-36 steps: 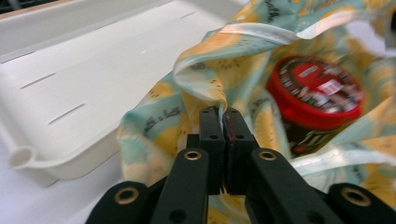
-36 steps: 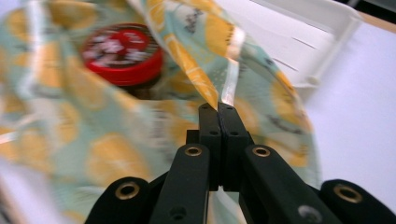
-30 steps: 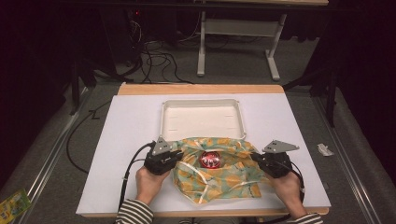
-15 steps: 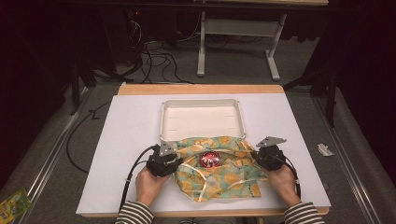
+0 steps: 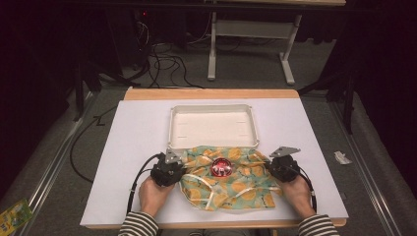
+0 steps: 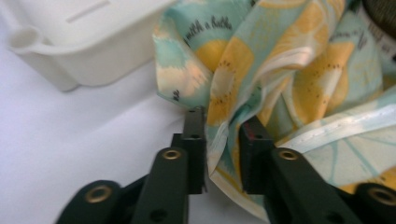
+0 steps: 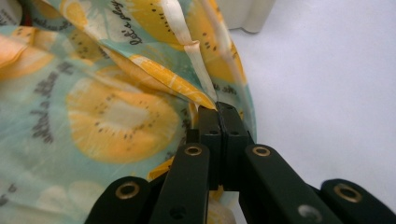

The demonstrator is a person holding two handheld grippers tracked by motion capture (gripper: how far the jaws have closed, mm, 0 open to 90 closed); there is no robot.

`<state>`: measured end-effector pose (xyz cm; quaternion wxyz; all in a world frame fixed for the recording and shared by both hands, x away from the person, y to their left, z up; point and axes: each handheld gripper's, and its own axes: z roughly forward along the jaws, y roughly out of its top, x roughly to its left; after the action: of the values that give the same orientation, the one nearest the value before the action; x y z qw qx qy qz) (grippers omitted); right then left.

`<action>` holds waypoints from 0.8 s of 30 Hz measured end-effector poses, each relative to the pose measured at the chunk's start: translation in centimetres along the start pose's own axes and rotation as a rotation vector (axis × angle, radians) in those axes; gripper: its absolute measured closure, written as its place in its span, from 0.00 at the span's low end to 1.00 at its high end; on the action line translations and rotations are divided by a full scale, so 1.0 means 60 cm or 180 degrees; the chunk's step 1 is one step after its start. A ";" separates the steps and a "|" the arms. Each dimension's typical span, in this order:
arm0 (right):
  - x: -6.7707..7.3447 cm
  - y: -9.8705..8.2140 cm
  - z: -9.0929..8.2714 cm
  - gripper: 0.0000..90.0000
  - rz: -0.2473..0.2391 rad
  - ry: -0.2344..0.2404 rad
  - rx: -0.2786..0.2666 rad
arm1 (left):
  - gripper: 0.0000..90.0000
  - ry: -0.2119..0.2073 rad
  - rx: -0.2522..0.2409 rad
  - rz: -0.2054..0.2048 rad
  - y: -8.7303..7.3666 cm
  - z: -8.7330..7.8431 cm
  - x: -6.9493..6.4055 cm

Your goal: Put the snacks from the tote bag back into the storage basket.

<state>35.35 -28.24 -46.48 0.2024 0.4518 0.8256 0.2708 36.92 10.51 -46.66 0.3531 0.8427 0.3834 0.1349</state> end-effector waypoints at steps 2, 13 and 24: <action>0.002 -0.006 -0.004 1.00 -0.0012 -0.0059 -0.0038 | 0.74 -0.0016 -0.0160 -0.0070 0.003 -0.011 -0.004; 0.019 0.002 -0.012 1.00 -0.0097 -0.0040 -0.0144 | 0.59 0.0113 -0.0777 0.0035 0.027 -0.116 -0.056; 0.023 -0.006 -0.019 0.89 -0.0049 0.0064 -0.0123 | 0.73 -0.0073 -0.0744 0.0210 0.030 -0.131 -0.071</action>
<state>33.75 -27.51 -45.94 0.2048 0.4387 0.8256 0.2897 31.15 10.39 -39.60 0.4487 0.8094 0.3331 0.1806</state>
